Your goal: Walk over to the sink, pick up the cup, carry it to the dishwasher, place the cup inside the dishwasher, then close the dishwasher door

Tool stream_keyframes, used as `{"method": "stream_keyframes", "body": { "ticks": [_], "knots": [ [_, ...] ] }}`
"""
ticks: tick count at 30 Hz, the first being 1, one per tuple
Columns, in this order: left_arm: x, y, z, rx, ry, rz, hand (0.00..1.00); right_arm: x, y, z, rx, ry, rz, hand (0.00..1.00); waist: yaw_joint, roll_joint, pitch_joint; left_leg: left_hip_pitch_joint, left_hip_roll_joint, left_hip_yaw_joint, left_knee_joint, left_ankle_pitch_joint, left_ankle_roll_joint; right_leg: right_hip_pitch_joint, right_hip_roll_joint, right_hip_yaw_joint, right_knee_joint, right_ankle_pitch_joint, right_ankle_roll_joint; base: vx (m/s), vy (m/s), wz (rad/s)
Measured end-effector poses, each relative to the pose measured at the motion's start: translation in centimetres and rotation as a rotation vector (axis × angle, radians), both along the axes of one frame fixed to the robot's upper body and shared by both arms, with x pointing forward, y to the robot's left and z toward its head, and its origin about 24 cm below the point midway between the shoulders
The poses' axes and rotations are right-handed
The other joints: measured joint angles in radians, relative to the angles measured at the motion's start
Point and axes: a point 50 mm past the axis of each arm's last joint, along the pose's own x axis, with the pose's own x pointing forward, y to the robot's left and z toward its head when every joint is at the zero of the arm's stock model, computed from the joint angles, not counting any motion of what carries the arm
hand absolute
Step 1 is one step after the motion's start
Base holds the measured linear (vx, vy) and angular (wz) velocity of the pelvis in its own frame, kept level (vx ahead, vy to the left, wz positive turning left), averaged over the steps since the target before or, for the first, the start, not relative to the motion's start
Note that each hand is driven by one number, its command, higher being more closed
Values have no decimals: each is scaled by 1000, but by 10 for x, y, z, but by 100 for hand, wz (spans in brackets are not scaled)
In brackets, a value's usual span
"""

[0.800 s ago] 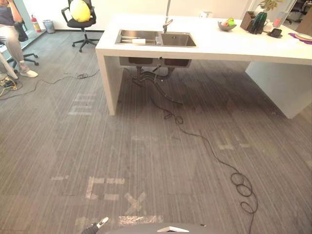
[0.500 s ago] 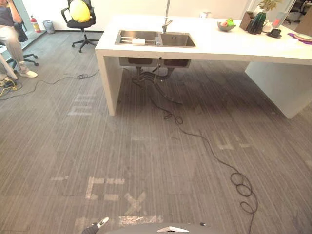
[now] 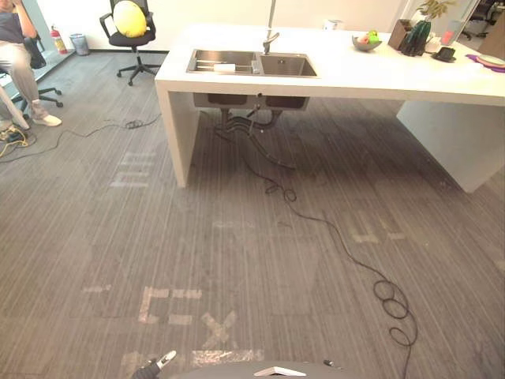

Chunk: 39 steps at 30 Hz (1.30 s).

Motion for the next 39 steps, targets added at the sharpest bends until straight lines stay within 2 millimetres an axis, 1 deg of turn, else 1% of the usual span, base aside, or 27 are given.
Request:
{"method": "stream_keyframes", "body": {
  "ticks": [12,14,15,16,17,19,20,21,22,23,24,25,26,27,28,29,31,32,33,34,35,36,37,38,39],
  "knots": [
    [1,0,0,8,-5,-21,0,-1,0,0,32,-7,-7,0,-1,1,0,5,-1,-1,0,5,4,4,0,0,6,1,-1,0,0,0],
    [1,-1,0,9,-11,-21,0,0,0,0,35,-8,-6,0,-1,3,10,31,-1,0,0,5,3,23,2,3,6,5,-1,0,0,-2],
    [2,-1,0,10,-16,-21,0,0,0,0,37,-10,-4,0,-1,12,20,41,-1,3,0,5,3,39,2,7,6,5,-1,-29,-1,-5],
    [2,-1,0,10,-19,-21,0,0,0,1,36,-15,-6,0,-2,4,27,55,0,5,0,4,2,50,2,9,7,4,-1,-44,-3,-5],
    [2,-1,0,10,-19,-21,0,0,-1,1,36,-17,-10,0,-2,9,32,58,0,6,0,4,2,51,2,9,15,3,0,-70,-1,-5],
    [2,-2,0,8,-22,-21,0,1,-2,1,36,-21,-22,0,-2,9,34,52,0,11,0,-3,2,1,-4,13,96,-46,7,-98,19,-5],
    [2,-1,1,10,-26,-20,0,3,-1,2,36,-35,-27,0,0,5,34,39,-7,26,0,-10,13,-63,-24,5,194,-102,7,-101,48,-4],
    [3,0,1,12,-29,-19,0,6,-1,2,37,-50,-33,0,2,-1,32,31,-19,28,1,-14,18,-96,-39,-2,247,-127,14,-102,104,-7],
    [5,4,2,23,-39,-17,0,3,4,2,45,-57,-44,0,-1,-35,35,9,-45,52,94,-46,50,-156,-89,-9,350,-167,35,-65,153,-2],
    [4,2,2,21,-40,-12,0,7,0,5,37,-97,-63,0,-11,-10,57,-30,-43,57,227,-180,63,-229,-115,-19,521,-220,84,-61,126,-13],
    [3,5,2,29,-39,4,0,10,1,5,39,-102,-70,0,-4,-26,73,-21,-58,61,234,-193,69,-257,-145,0,592,-236,71,-27,94,1],
    [1,6,2,29,-32,38,0,9,1,5,47,-107,-90,0,-11,-26,75,-6,-57,50,228,-192,76,-292,-152,-11,686,-250,57,15,41,2],
    [1,5,2,26,-35,56,0,7,2,4,50,-97,-95,0,-15,-24,75,6,-51,48,216,-190,79,-300,-151,-20,697,-255,52,63,70,18],
    [1,6,2,24,-39,81,0,4,4,3,59,-92,-107,0,-12,-20,77,23,-44,42,201,-189,78,-305,-150,-34,681,-260,53,90,46,13],
    [1,5,2,19,-43,108,0,2,4,2,59,-90,-115,0,-9,-14,79,31,-29,32,203,-194,71,-310,-141,-33,628,-259,52,142,23,19],
    [2,5,2,19,-46,111,0,1,4,3,58,-97,-121,0,-12,-13,79,30,-12,18,204,-202,63,-329,-128,-31,557,-250,50,203,-6,28],
    [7,5,2,16,-59,116,0,0,3,3,57,-99,-142,0,-15,-3,81,29,16,-5,207,-214,49,-359,-104,-17,456,-202,57,134,-11,36],
    [9,4,3,12,-70,129,0,-4,4,3,56,-95,-147,0,-12,-1,89,34,32,-22,218,-241,27,-373,-86,8,398,-156,60,60,-15,36],
    [9,4,3,11,-72,143,0,-6,5,3,56,-96,-149,0,-11,-2,90,37,36,-32,236,-256,13,-378,-85,19,397,-144,58,186,-60,47],
    [9,5,3,12,-83,167,0,-10,5,3,54,-96,-150,0,-11,-3,90,48,39,-54,278,-300,-3,-380,-88,30,416,-132,48,258,-93,40],
    [11,4,4,12,-95,179,0,-12,6,3,54,-93,-153,0,-10,-3,90,54,40,-63,297,-321,-12,-374,-89,28,428,-130,44,467,-200,57],
    [20,2,7,6,-139,205,0,-12,4,4,52,-90,-153,0,-10,2,89,78,46,-80,337,-376,-24,-362,-85,32,470,-102,31,451,-211,50],
    [22,-2,7,-4,-152,214,0,-12,1,5,48,-87,-152,0,-17,16,84,85,59,-91,349,-396,-37,-362,-80,27,502,-99,33,629,-234,53],
    [22,-12,6,-29,-164,245,0,-13,-8,6,28,-76,-145,0,-20,48,54,70,90,-88,416,-406,-62,-363,-60,-2,535,-155,21,597,-206,32],
    [33,-20,8,-54,-202,278,0,-6,-10,7,24,-85,-136,0,-19,54,49,-22,111,-82,597,-375,-113,-355,-56,-9,545,-184,8,582,-198,20]
  ]
}}
